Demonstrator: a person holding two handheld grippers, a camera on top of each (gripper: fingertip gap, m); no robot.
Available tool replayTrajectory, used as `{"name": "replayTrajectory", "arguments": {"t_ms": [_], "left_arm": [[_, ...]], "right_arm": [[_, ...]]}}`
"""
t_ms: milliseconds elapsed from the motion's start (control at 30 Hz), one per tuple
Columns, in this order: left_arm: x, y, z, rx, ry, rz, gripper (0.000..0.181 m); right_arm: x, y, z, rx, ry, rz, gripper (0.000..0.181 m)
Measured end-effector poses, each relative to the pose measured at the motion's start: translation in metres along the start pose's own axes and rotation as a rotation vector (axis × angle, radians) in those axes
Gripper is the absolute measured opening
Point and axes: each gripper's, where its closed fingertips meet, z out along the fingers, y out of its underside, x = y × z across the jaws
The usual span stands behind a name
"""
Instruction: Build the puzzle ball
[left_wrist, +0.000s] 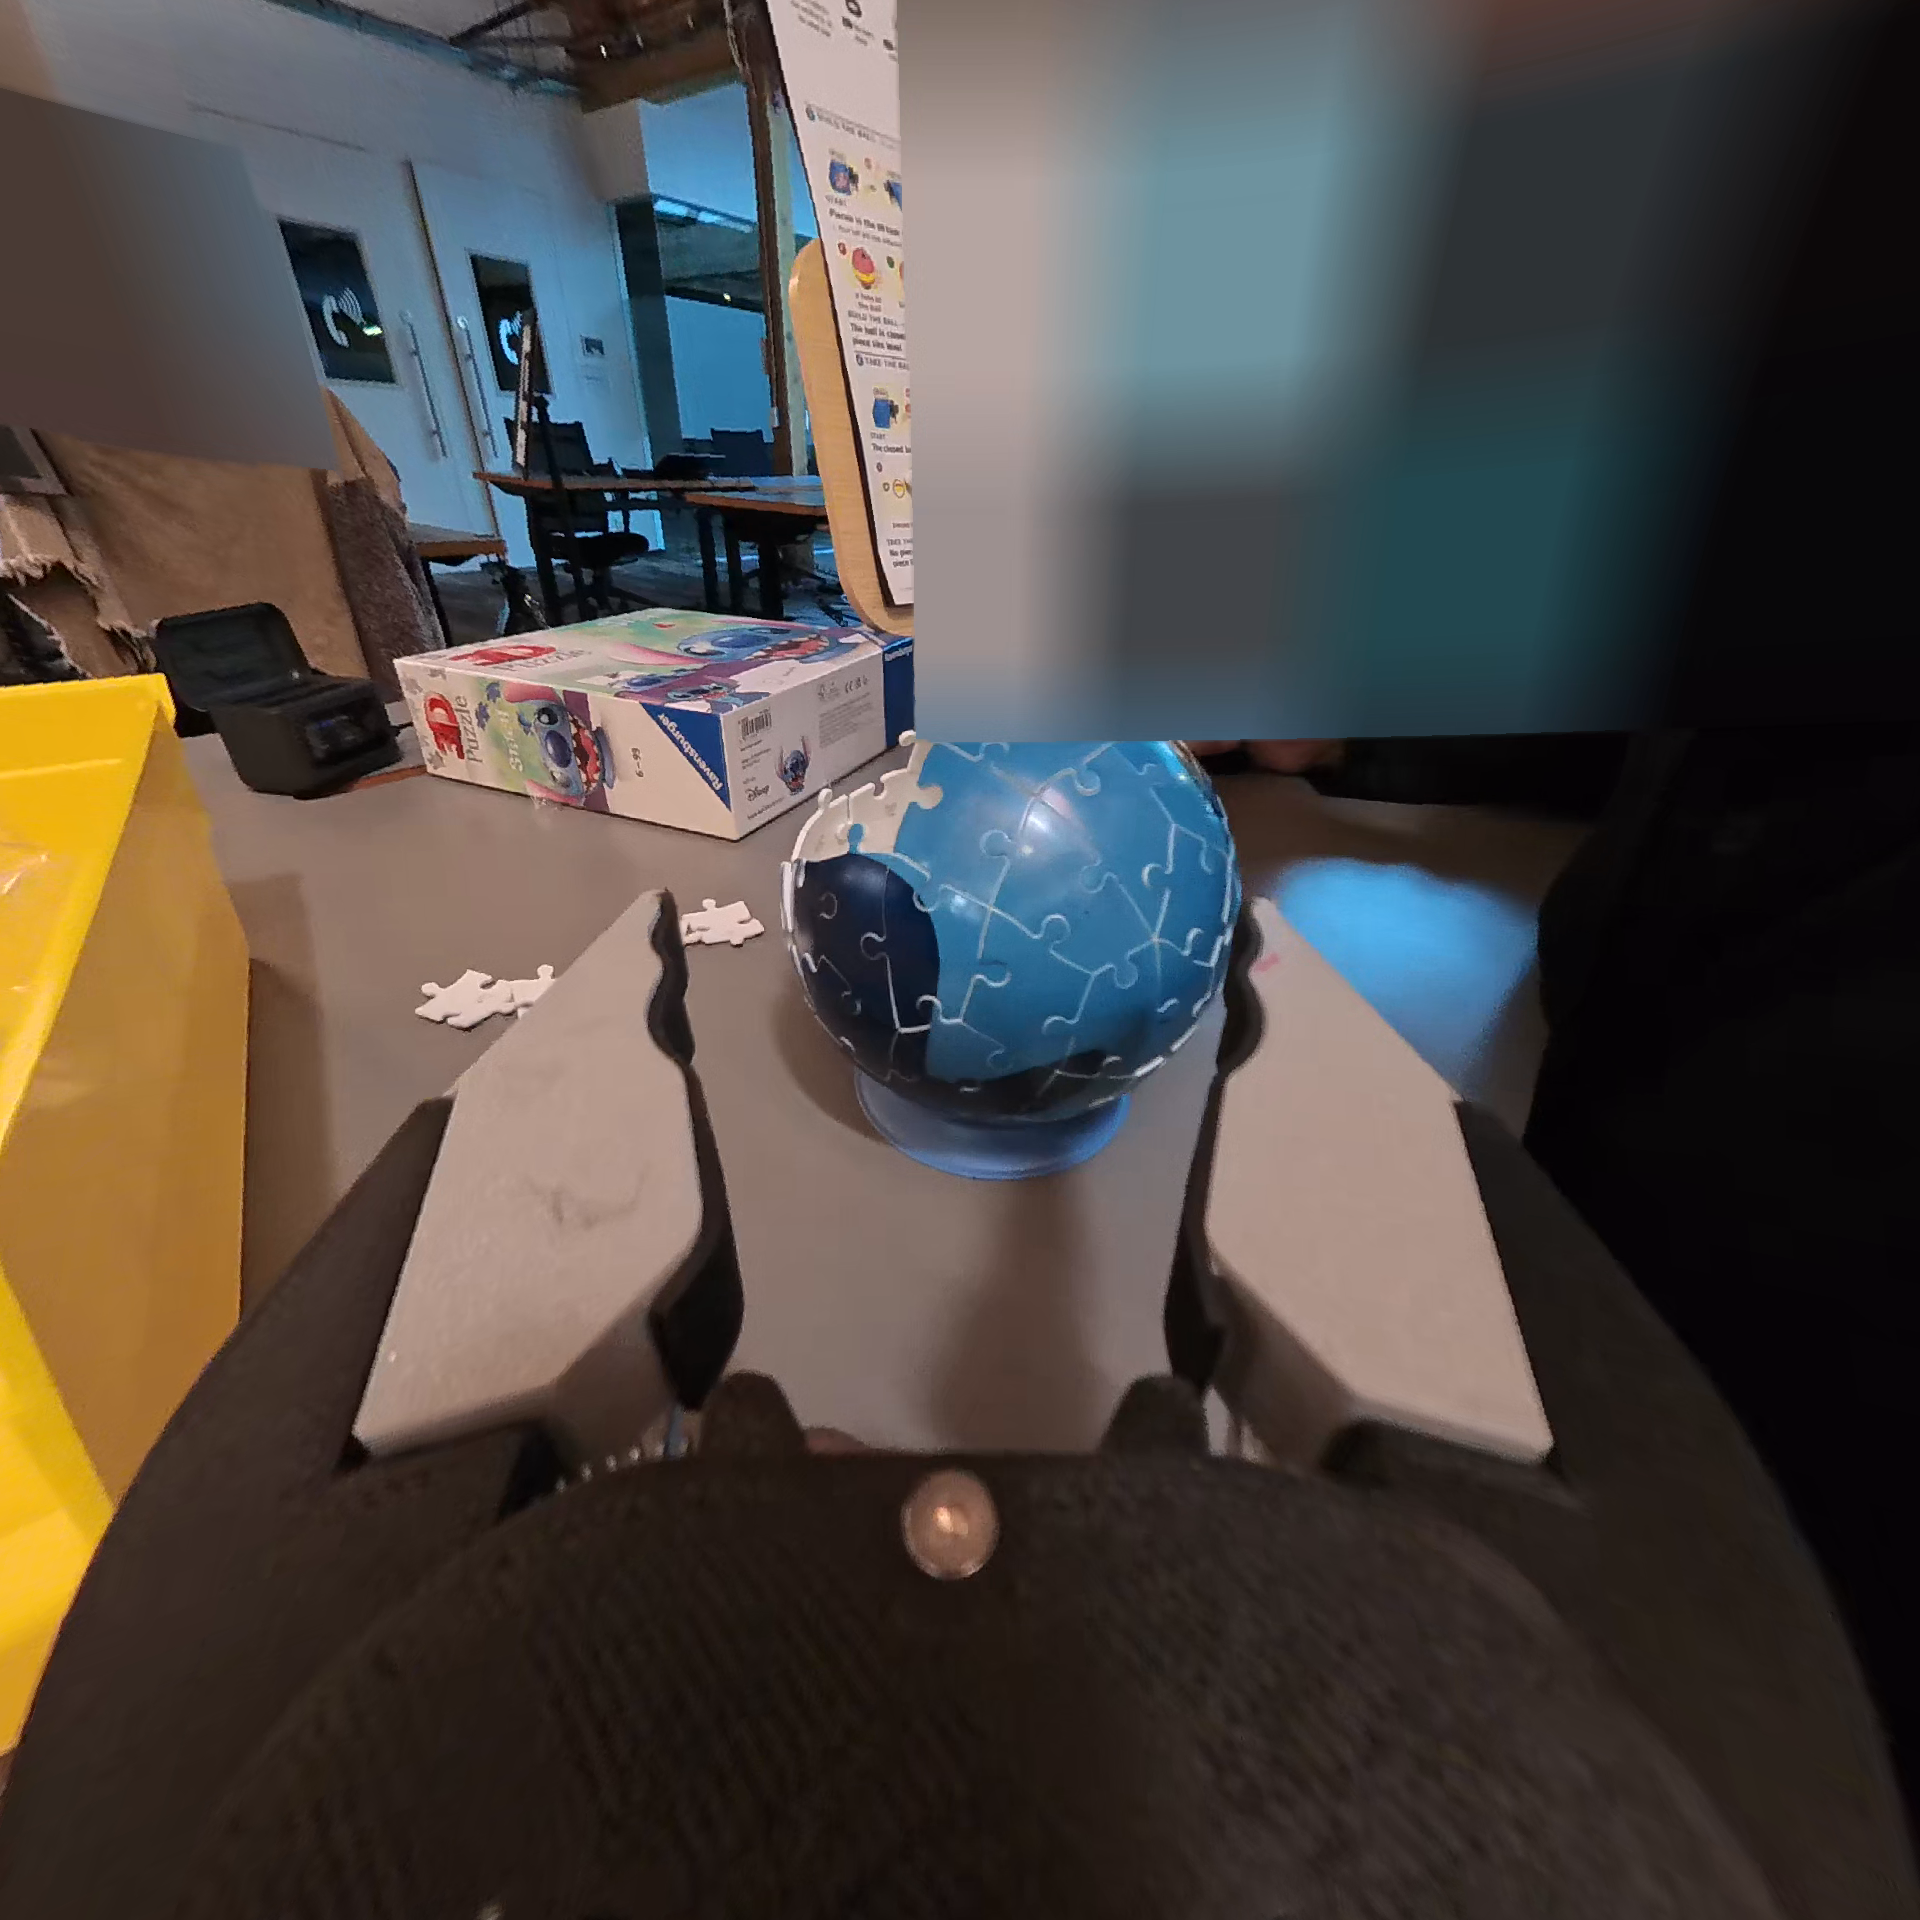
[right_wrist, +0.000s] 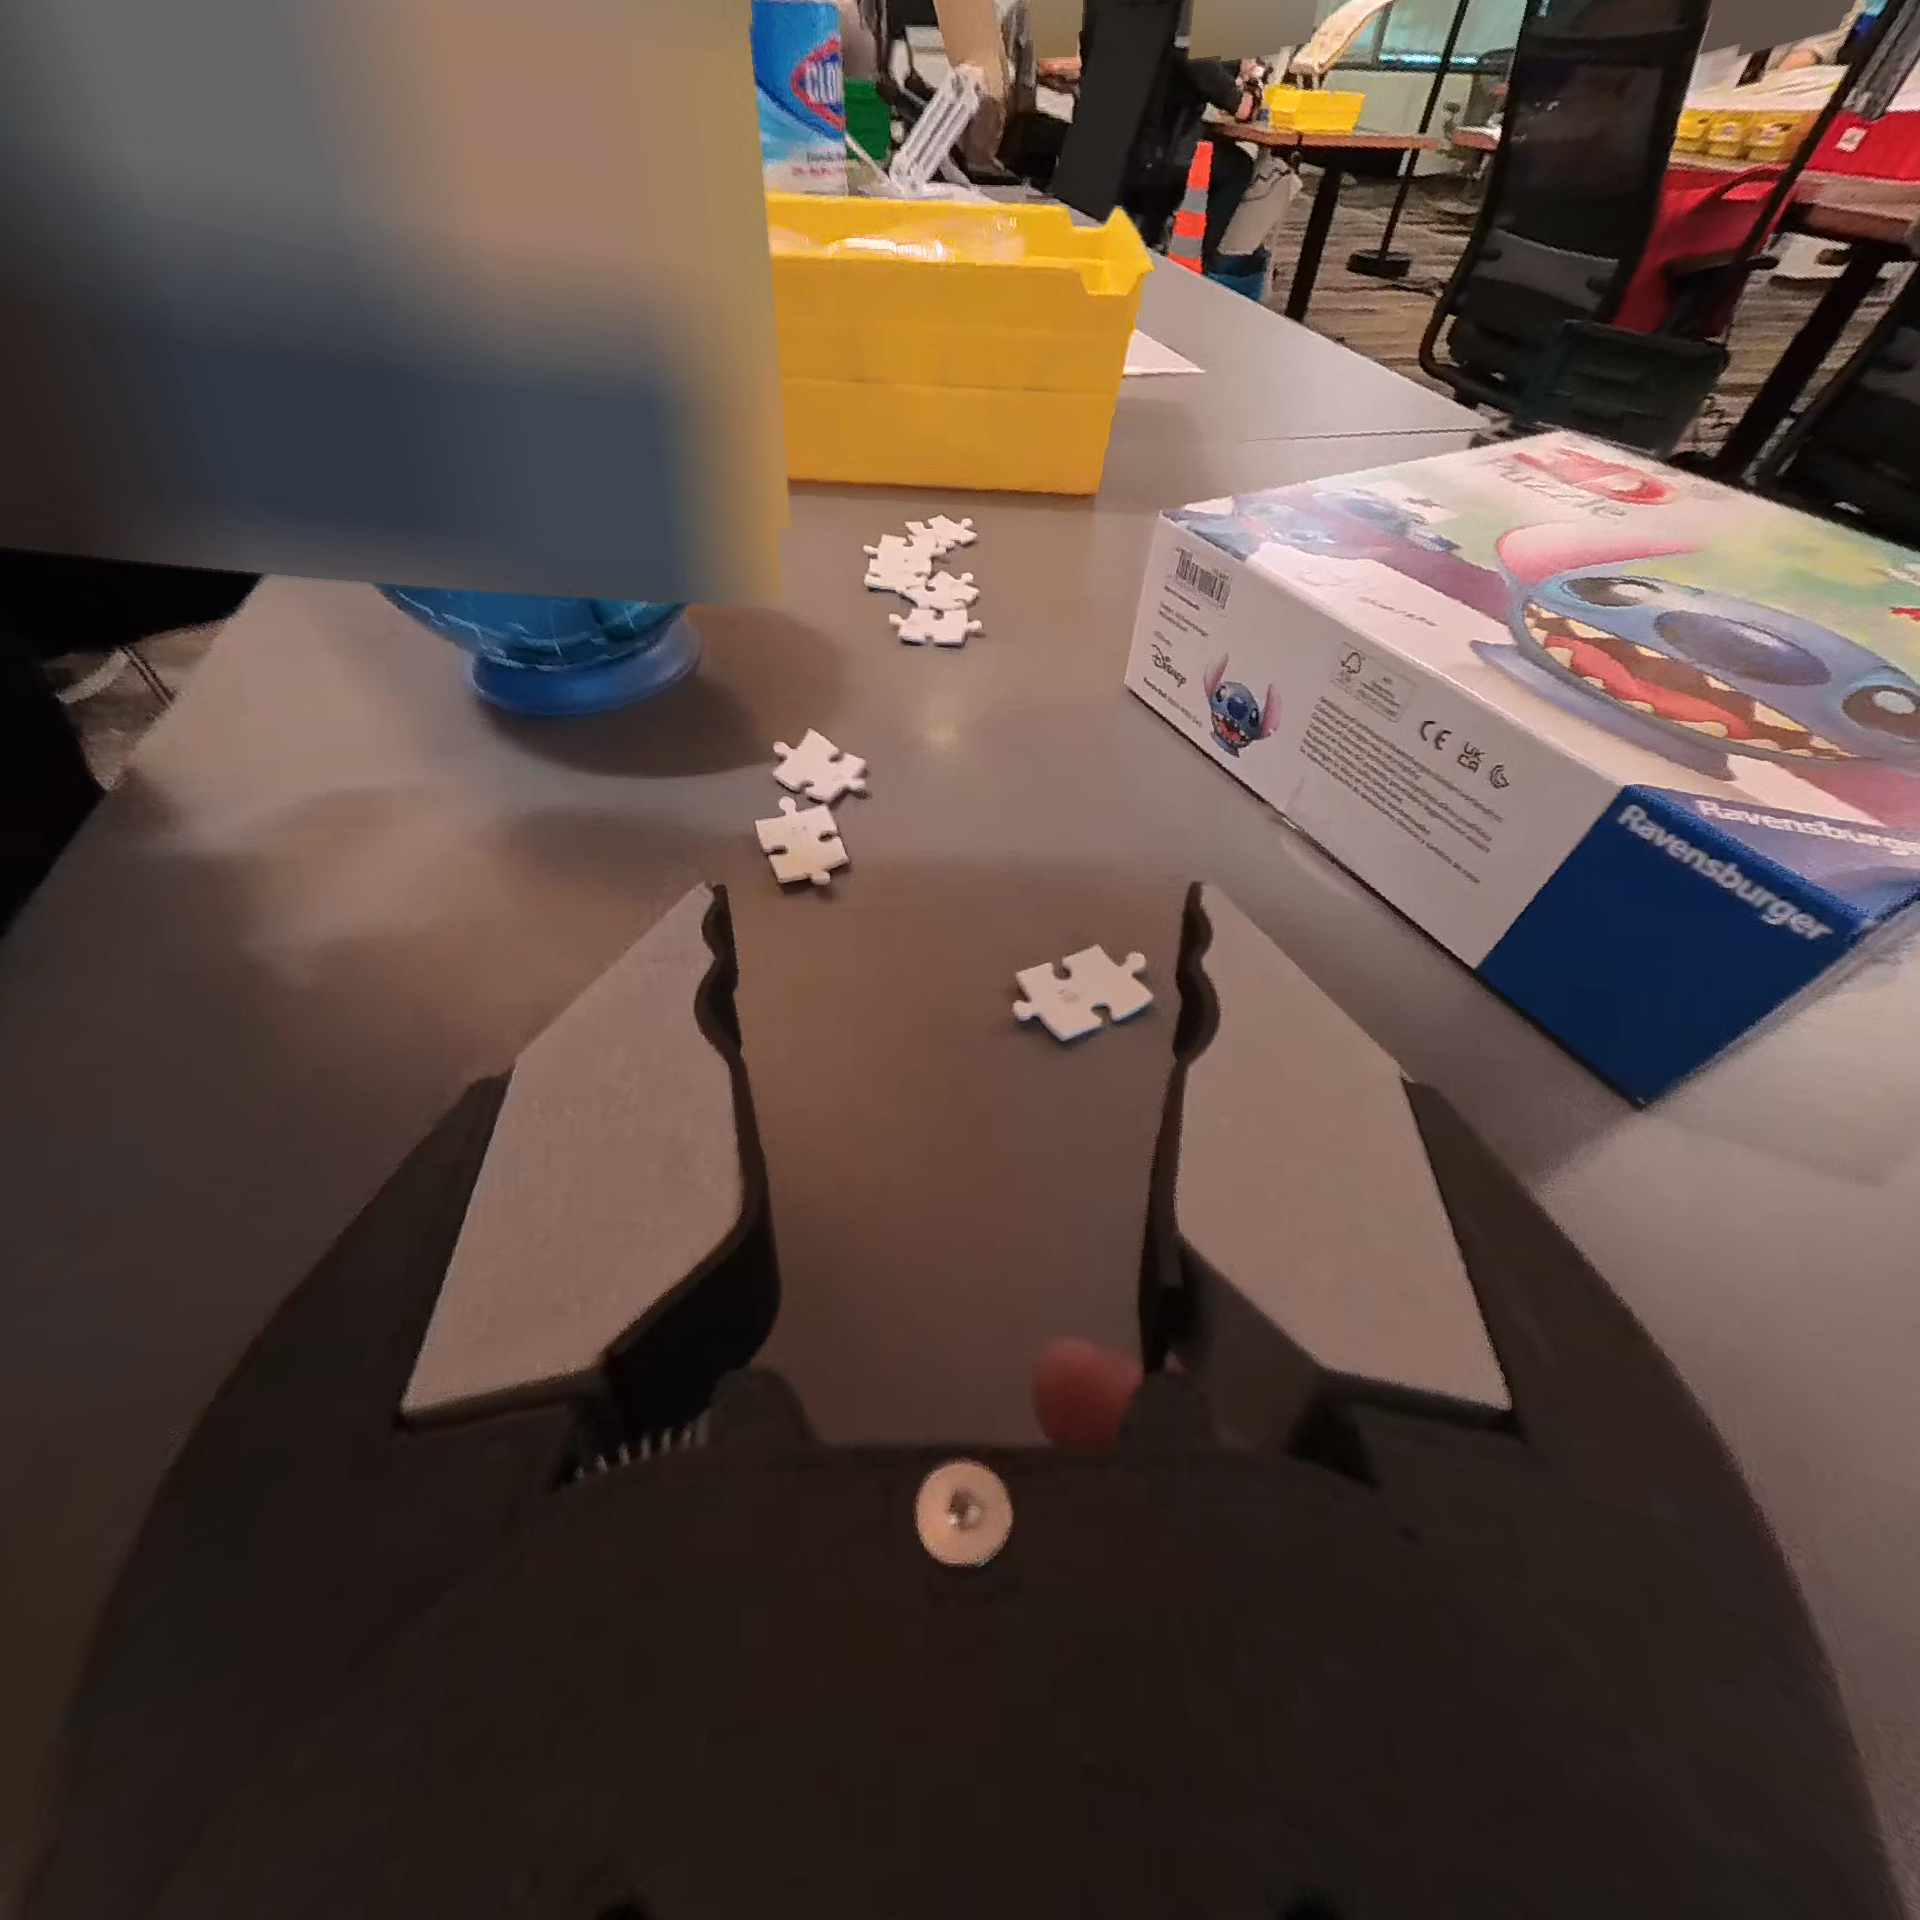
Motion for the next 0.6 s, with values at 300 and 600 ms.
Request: {"name": "replayTrajectory", "arguments": {"t_ms": [300,600], "left_arm": [[0.001,-0.006,-0.005,0.045,-0.022,0.024,0.100],[-0.004,-0.004,-0.004,0.032,-0.030,0.007,0.100]], "right_arm": [[0.002,0.009,0.006,-0.074,0.036,-0.023,0.075],[0.011,0.012,0.018,-0.107,0.027,-0.026,0.072]]}}
